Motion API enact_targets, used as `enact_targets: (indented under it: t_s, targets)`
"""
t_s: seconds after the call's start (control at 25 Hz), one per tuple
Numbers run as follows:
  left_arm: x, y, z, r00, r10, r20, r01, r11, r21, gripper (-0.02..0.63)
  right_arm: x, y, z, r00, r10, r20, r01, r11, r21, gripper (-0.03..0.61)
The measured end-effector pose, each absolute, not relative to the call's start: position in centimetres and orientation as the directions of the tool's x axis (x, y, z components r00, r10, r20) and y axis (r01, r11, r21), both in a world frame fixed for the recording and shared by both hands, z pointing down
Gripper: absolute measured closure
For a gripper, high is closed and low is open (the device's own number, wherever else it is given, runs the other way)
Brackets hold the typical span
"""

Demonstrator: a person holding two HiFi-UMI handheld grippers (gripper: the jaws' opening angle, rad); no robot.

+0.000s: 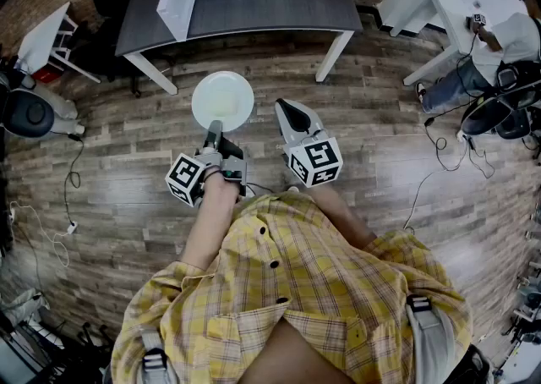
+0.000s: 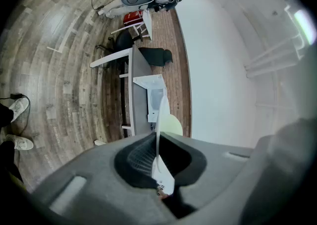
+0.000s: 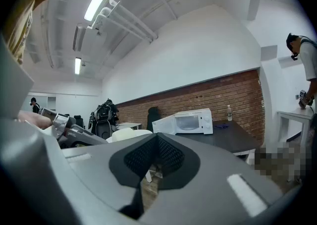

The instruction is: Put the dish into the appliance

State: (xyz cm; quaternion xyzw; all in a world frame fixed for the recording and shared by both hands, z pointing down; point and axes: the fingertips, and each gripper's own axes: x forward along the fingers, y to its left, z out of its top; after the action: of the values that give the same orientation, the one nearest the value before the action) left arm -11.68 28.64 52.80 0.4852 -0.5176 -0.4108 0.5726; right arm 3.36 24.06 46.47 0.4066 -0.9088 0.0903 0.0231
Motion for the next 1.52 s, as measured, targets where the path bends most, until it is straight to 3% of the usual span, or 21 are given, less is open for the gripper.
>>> enact_targets:
  t_s: [1.52]
  targets:
    - [-1.5,29.4,52.2,0.091,-0.983,0.159,-0.025,0.158,0.987,0.606,13.5,25.6,46.6,-0.706,-0.702,0.088,-0.708,0.700,-0.096,0.575]
